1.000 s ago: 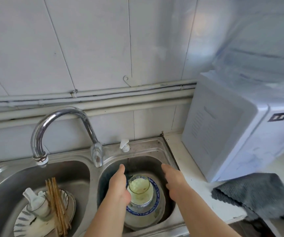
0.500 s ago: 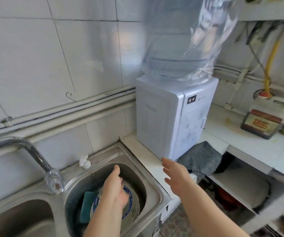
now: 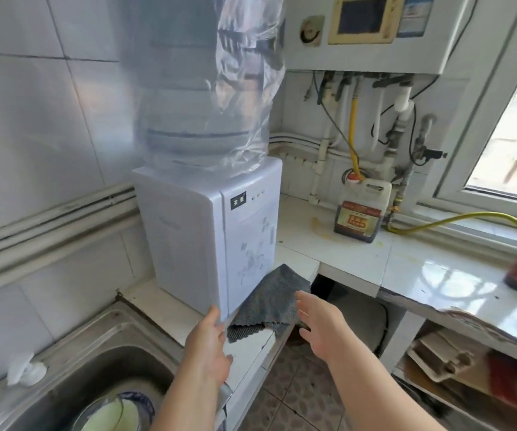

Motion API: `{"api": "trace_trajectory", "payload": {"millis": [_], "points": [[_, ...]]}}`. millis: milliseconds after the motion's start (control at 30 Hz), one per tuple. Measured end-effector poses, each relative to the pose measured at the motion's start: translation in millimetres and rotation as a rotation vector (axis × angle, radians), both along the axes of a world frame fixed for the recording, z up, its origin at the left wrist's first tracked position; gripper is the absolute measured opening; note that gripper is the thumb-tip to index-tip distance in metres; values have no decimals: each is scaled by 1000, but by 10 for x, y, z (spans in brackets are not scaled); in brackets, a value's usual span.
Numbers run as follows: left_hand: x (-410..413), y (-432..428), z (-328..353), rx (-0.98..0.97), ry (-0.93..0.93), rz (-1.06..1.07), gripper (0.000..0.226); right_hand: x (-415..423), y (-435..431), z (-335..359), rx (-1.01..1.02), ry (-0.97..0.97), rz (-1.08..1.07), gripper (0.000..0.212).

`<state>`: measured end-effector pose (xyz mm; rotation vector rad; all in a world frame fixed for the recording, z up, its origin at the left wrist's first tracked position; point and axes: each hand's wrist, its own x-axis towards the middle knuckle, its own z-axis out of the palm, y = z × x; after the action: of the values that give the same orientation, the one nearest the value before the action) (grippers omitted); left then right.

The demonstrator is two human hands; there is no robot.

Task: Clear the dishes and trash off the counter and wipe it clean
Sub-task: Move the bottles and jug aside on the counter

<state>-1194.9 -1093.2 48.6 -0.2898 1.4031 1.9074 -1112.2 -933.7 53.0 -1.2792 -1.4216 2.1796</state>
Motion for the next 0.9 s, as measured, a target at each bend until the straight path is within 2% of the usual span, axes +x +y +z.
{"api": "trace_trajectory", "payload": {"millis": [267,433,633,900], "points": [[252,829,115,-8,45,-93,56,346,800,-8,-58,67,-59,48],[468,1637,149,-36,54,-144,52,637,1570,-19,-86,88,-135,44],[863,2737,75,-27,39,-265,48,1158,2476,-9,-37,83,-194,43],[1109,3738,101,-19,19,-377,48,1634,3380,-28,6,104,-314,40]]}}
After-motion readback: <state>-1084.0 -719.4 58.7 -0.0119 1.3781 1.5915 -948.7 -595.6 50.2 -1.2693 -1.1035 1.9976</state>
